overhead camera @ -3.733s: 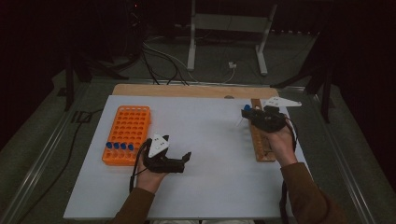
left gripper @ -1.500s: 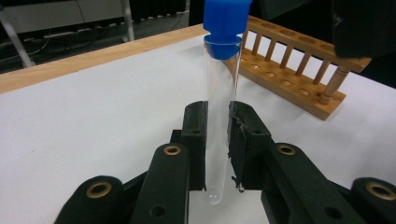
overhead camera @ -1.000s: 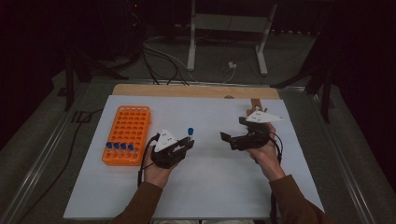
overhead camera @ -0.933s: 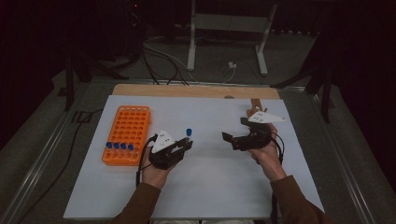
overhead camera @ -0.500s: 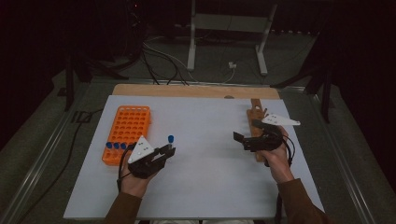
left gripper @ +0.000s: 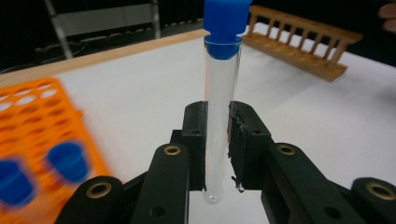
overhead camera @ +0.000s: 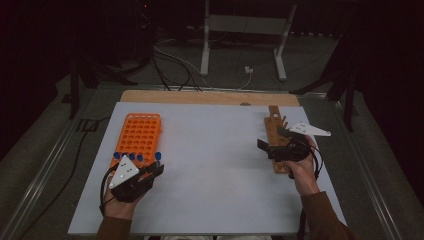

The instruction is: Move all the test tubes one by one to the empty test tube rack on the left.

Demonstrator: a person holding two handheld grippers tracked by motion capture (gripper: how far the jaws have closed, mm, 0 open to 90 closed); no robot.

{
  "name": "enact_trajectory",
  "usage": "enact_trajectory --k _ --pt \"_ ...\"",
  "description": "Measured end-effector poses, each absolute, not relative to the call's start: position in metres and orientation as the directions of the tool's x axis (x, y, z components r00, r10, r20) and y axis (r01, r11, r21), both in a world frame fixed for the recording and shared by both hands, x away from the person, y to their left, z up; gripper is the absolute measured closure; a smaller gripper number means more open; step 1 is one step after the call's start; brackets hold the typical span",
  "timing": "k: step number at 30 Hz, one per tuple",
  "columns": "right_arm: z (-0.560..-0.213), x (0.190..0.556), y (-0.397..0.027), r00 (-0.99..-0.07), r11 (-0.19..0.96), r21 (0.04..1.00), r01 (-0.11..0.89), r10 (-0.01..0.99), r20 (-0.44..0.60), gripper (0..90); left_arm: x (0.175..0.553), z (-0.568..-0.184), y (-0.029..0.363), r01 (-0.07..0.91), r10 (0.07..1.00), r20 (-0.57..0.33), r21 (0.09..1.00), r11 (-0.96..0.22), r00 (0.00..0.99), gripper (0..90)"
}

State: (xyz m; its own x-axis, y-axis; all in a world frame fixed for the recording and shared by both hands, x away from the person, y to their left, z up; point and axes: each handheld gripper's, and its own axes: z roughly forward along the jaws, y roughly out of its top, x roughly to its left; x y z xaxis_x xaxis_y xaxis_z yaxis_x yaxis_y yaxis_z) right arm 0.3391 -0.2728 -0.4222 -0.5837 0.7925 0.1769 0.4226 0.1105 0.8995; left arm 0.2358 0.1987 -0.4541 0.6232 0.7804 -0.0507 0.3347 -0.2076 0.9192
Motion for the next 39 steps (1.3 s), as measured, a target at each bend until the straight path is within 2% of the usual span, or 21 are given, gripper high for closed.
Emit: enact_trajectory --k 9,23,31,39 --pt "-0.422 0.339 -0.277 -0.574 0.1 0.9 0.425 0.799 0.182 0.0 0.219 -0.449 0.245 0.318 0.854 -0.059 0.939 -0.128 0.517 78.2" --pt "-0.418 0.338 -0.285 -0.567 0.077 0.906 0.415 0.801 0.191 0.0 0.228 -0.458 0.298 0.299 0.956 -0.078 0.954 -0.01 0.282 78.2" --pt "-0.418 0.338 -0.285 -0.572 0.076 0.907 0.415 0.797 0.195 0.0 0.25 -0.477 0.303 0.349 0.96 -0.083 0.937 -0.015 0.267 78.2" --pt "-0.419 0.337 -0.283 -0.582 0.082 0.907 0.413 0.79 0.194 0.0 0.257 -0.493 0.301 0.452 0.957 -0.039 0.886 -0.1 0.288 78.3"
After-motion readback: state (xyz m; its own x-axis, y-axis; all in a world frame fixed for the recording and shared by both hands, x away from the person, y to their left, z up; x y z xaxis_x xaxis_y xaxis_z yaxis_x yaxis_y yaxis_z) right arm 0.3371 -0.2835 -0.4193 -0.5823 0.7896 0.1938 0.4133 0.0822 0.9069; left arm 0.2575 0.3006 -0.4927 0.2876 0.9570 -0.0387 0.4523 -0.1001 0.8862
